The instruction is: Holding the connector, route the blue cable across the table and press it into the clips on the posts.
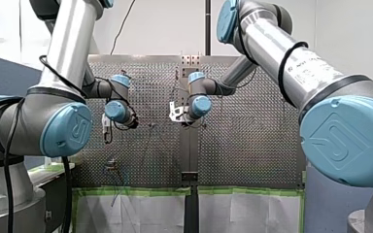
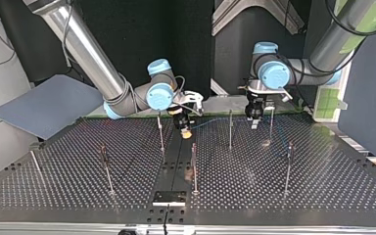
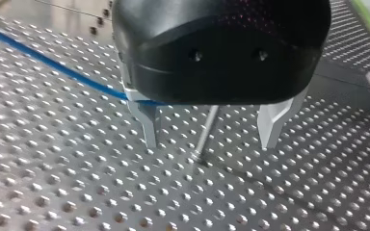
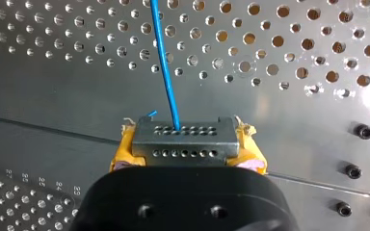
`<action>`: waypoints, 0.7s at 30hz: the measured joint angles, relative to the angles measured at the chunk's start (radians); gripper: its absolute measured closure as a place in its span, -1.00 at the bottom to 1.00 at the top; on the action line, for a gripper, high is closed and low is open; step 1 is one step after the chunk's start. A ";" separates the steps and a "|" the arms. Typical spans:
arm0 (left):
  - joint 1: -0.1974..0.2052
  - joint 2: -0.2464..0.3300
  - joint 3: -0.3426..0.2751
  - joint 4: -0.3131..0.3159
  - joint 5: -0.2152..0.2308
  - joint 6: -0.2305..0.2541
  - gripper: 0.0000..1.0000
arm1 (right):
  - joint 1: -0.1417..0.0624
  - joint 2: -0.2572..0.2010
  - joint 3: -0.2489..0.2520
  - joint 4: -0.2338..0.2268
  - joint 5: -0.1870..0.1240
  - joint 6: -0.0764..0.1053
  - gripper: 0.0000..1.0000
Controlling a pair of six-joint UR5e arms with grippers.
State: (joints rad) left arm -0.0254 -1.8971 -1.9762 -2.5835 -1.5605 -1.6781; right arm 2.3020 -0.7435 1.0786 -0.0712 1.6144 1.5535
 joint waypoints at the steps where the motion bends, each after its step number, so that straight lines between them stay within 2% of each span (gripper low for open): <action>1: -0.002 0.012 -0.012 0.012 -0.002 -0.004 -0.99 | -0.001 0.000 0.000 0.000 0.000 0.000 1.00; 5: -0.014 0.045 -0.052 0.052 0.001 -0.005 -0.99 | -0.001 0.000 0.000 0.001 0.000 0.001 1.00; 10: -0.032 0.056 -0.101 0.095 0.012 -0.004 -0.99 | -0.001 0.000 0.000 0.001 0.000 0.001 1.00; 16: -0.052 0.057 -0.163 0.106 0.015 0.000 -0.99 | -0.001 0.000 0.000 0.001 0.000 0.001 1.00; 21: -0.072 0.058 -0.187 0.118 0.018 0.003 -0.99 | -0.004 0.000 0.000 0.000 0.001 0.002 1.00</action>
State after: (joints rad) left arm -0.0977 -1.8392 -2.1632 -2.4655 -1.5429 -1.6749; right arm 2.2983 -0.7435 1.0791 -0.0711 1.6151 1.5554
